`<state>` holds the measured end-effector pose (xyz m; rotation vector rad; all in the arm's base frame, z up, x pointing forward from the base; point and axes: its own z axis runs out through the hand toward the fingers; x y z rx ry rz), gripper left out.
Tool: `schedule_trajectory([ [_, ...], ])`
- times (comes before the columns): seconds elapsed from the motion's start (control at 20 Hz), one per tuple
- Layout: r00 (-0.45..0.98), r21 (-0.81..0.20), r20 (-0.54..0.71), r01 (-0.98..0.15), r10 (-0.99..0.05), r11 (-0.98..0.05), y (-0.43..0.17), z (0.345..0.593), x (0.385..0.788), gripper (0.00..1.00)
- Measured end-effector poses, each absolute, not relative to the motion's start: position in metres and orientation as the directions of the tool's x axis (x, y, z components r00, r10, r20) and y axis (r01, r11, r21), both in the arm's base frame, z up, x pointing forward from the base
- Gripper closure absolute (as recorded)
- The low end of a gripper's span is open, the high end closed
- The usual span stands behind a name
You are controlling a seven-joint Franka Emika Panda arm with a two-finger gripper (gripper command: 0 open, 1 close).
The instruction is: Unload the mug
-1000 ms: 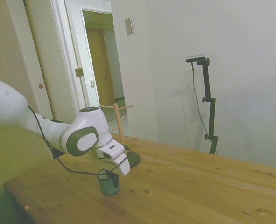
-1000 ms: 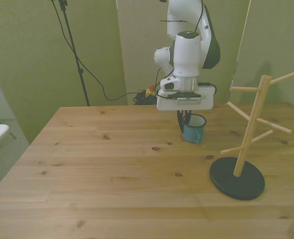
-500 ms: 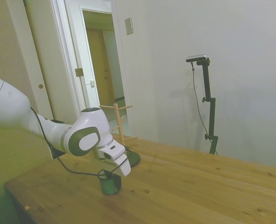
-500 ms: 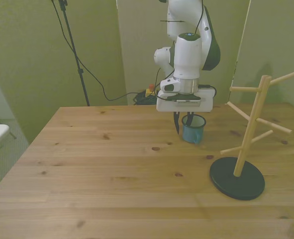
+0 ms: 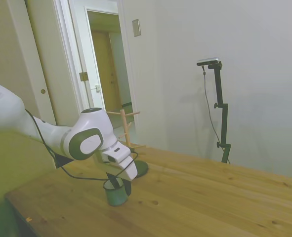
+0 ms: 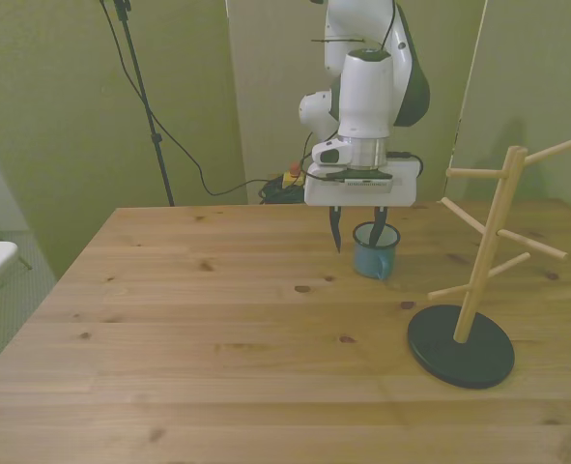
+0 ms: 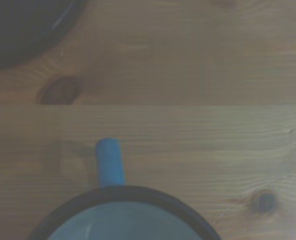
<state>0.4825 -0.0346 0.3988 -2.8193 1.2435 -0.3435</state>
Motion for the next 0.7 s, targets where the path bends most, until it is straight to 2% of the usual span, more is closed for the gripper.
schedule_trajectory([
  [0.4,0.671,-0.185,0.245,-0.676,-0.7,-0.713,-0.003,0.453,0.441,0.0],
  [0.7,0.754,-0.148,0.2,-0.609,-0.626,-0.78,0.022,0.46,0.395,0.0],
])
